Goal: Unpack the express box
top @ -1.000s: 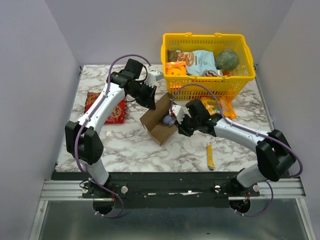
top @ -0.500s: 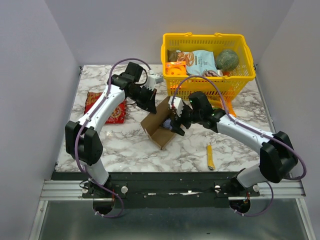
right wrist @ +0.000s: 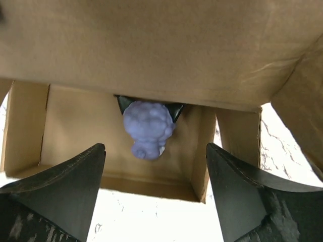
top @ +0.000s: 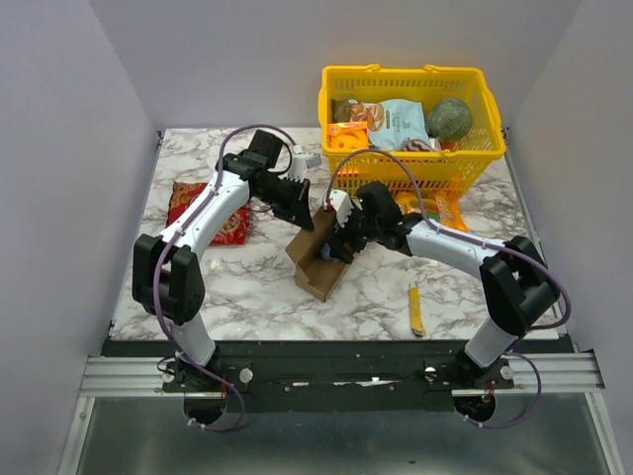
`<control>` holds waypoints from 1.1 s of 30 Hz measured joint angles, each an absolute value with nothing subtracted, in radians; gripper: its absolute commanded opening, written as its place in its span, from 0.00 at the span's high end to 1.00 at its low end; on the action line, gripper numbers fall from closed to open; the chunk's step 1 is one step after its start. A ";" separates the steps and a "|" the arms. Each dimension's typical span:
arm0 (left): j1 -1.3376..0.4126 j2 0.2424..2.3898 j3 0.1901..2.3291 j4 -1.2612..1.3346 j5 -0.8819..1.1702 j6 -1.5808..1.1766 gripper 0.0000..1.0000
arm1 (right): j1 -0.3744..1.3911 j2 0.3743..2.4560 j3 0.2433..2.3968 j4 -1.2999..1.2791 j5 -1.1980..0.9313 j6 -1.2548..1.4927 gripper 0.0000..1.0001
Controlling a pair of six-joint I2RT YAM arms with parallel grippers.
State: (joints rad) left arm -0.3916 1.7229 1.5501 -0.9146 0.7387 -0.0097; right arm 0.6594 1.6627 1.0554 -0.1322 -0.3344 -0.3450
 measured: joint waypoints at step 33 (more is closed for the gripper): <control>-0.294 1.757 1.482 -0.836 0.899 -0.124 1.00 | 0.710 1.804 1.072 -0.095 -0.251 -0.392 0.64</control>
State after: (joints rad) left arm -0.2939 1.7565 1.4822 -0.8364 0.8993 -0.1242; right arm 0.7097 1.8042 1.0721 -0.0948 -0.2508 -0.3920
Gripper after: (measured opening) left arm 0.010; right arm 0.571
